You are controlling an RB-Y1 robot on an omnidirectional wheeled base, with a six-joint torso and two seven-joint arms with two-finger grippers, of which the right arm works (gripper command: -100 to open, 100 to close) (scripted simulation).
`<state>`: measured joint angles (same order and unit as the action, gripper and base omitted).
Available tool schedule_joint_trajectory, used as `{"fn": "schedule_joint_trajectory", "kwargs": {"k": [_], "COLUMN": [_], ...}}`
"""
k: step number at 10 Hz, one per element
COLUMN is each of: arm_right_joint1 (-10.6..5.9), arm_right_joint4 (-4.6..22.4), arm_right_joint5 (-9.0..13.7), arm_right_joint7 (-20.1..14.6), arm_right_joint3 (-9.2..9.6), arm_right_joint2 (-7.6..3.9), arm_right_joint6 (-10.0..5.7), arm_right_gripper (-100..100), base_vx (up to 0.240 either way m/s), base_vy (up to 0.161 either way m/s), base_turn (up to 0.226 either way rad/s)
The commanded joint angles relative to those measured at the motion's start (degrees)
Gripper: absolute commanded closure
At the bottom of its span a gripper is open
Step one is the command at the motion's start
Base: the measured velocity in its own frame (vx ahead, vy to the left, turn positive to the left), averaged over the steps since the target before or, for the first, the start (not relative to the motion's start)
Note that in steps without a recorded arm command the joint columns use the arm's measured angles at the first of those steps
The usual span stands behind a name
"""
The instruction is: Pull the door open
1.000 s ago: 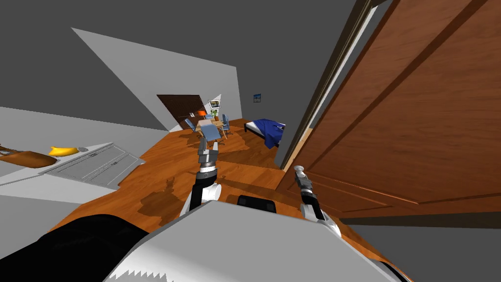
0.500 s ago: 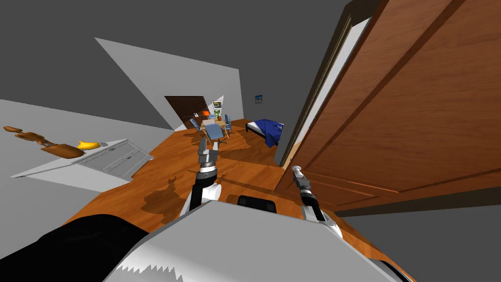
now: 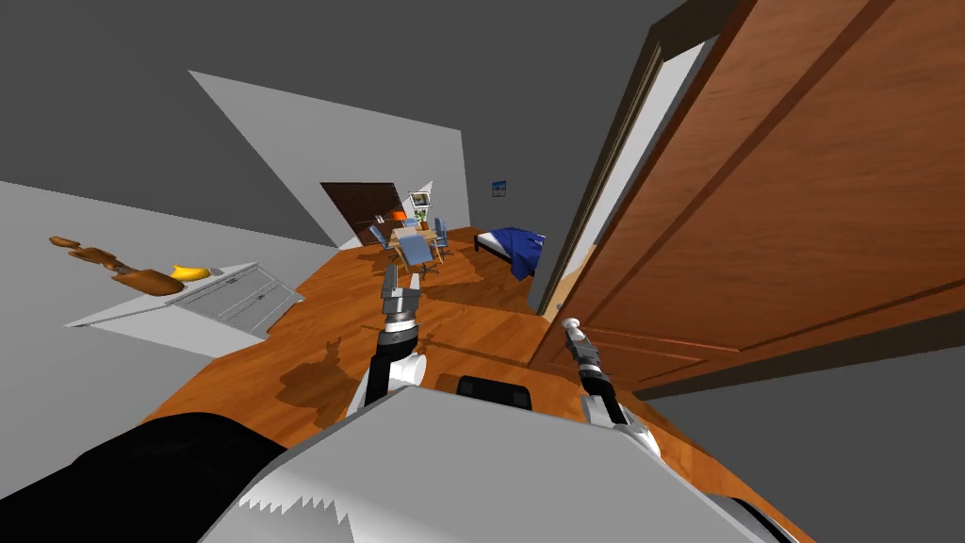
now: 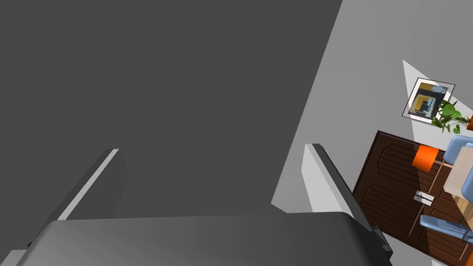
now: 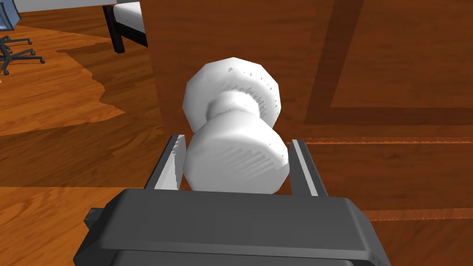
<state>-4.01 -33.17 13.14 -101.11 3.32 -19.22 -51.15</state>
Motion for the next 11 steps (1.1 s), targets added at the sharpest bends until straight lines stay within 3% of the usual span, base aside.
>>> {"fn": "schedule_joint_trajectory", "kwargs": {"k": [1,6,11], "arm_right_joint1": [0.63,0.57,0.53], "arm_right_joint4": [-0.6,-0.52,-0.46], "arm_right_joint5": [-0.06,-0.02,0.0], "arm_right_joint7": [0.12,0.16,0.19], "arm_right_joint3": [0.18,0.11,0.07], "arm_right_joint2": [0.37,0.39,0.4], "arm_right_joint6": [0.32,0.32,0.31], "arm_right_gripper": [100,100,100], "base_vx": [-0.227,-0.237,-0.101], "base_vy": [0.003,0.008,-0.006], "base_turn": [0.001,0.009,0.018]}}
